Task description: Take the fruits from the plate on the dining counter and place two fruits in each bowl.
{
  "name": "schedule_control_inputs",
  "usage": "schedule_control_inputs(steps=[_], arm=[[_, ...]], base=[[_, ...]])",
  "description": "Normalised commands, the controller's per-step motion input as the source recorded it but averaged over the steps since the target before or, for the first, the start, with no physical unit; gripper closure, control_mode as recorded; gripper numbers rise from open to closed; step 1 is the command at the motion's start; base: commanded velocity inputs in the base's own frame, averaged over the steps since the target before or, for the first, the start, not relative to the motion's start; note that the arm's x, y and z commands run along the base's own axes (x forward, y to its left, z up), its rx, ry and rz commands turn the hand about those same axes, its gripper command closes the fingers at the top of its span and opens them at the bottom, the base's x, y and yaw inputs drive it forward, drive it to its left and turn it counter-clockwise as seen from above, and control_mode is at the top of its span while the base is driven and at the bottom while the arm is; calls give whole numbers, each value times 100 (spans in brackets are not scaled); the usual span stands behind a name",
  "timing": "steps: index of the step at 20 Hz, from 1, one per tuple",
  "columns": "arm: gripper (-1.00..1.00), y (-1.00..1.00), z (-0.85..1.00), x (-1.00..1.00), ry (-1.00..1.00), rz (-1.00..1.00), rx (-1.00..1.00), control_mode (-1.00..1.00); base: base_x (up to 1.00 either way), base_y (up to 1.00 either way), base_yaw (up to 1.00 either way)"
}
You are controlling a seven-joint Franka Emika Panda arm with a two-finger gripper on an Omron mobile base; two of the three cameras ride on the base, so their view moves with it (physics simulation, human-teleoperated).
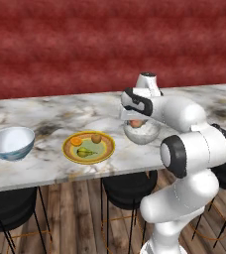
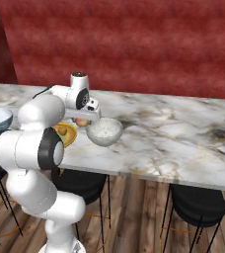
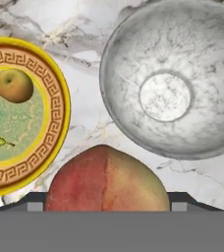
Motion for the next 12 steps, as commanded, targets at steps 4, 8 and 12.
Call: schedule_control_inputs(steps=[4,8,12], arm=[[100,-98,6,10,0,-4,0,-100],[100,-47,-21,23,0,0,-1,-100],[100,-1,-66,5,-3,0,-12,-100]], base=[[0,0,0],[0,0,0],[0,0,0]])
